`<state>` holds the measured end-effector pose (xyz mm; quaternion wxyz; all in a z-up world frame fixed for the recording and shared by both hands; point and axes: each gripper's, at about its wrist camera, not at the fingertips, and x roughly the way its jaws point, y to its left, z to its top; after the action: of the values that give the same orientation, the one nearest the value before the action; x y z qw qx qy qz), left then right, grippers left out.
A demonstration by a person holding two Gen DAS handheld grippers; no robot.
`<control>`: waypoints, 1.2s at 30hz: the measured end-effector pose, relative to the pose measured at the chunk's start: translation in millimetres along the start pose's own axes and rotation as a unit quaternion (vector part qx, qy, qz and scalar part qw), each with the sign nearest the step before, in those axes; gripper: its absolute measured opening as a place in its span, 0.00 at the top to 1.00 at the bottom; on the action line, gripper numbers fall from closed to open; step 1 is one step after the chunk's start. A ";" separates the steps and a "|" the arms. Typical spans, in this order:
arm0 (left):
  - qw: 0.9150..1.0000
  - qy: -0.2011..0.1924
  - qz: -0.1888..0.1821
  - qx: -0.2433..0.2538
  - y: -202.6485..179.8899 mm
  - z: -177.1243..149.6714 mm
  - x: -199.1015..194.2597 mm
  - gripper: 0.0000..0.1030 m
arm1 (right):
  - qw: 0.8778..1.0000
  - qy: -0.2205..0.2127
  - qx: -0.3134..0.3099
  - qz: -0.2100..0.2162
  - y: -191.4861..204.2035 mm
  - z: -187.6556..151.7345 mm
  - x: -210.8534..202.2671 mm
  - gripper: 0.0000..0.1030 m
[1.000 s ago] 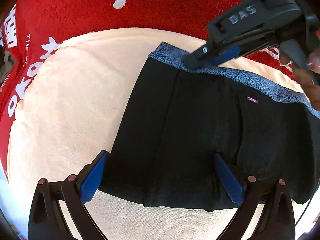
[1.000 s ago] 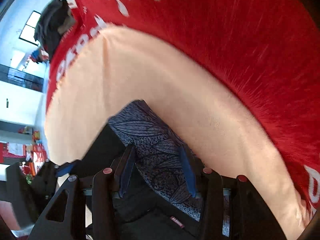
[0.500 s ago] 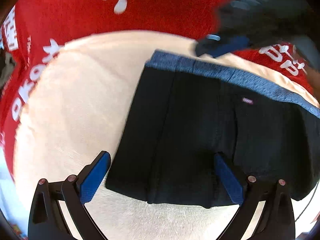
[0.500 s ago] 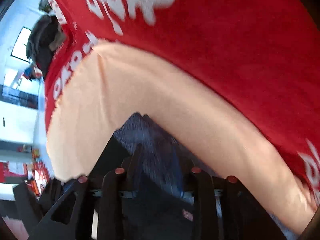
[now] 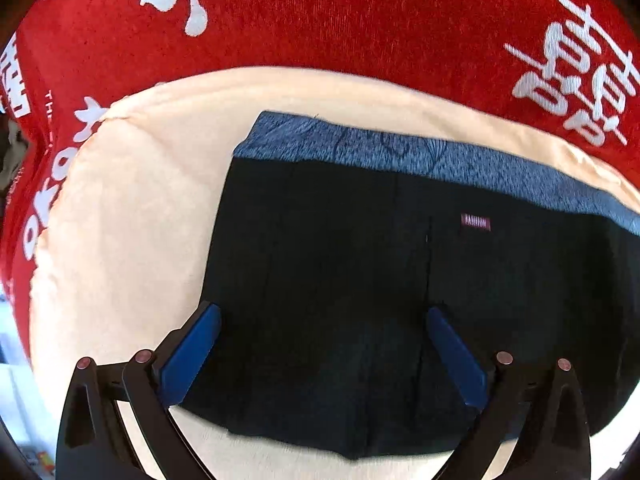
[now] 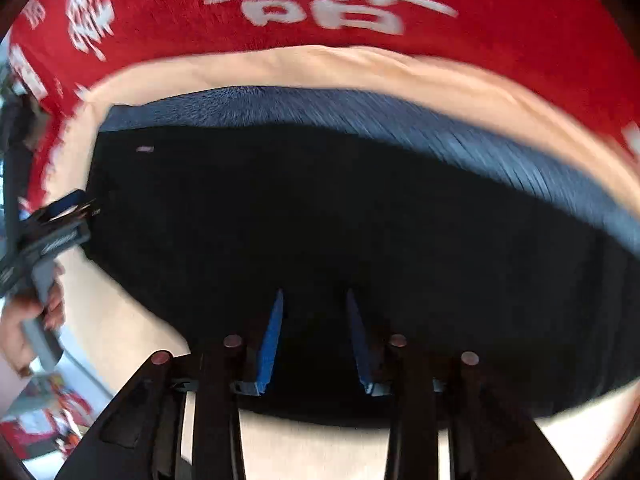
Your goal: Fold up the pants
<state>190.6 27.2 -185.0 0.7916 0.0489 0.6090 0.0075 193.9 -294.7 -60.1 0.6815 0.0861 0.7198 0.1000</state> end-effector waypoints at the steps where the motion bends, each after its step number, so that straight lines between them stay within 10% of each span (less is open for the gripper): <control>1: 1.000 0.007 0.007 0.007 -3.3 -3.2 -4.7 0.00 | 1.000 0.009 0.006 -0.012 -4.8 -12.0 -3.4 0.61; 13: 0.995 0.027 -0.061 0.079 -140.2 -37.7 -38.9 0.00 | 0.994 -0.064 0.086 -0.015 -38.7 -53.0 -50.0 0.56; 16: 0.990 0.045 -0.011 0.134 -173.3 -59.4 -27.4 0.00 | 0.995 -0.022 0.091 -0.034 -55.2 -51.9 -26.8 0.48; 27: 0.991 0.105 -0.019 0.081 -103.6 -119.2 -123.3 0.00 | 0.993 0.095 0.070 -0.014 -17.8 -157.7 -62.8 0.22; 36: 0.980 0.194 -0.001 0.044 -91.7 -200.6 -149.2 0.00 | 0.990 0.139 0.001 -0.009 15.5 -164.0 -93.7 0.19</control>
<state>-45.8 -61.0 -100.0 0.6558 0.0805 0.7506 -0.0104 35.2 -308.5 42.6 0.5753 0.0654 0.8087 0.1040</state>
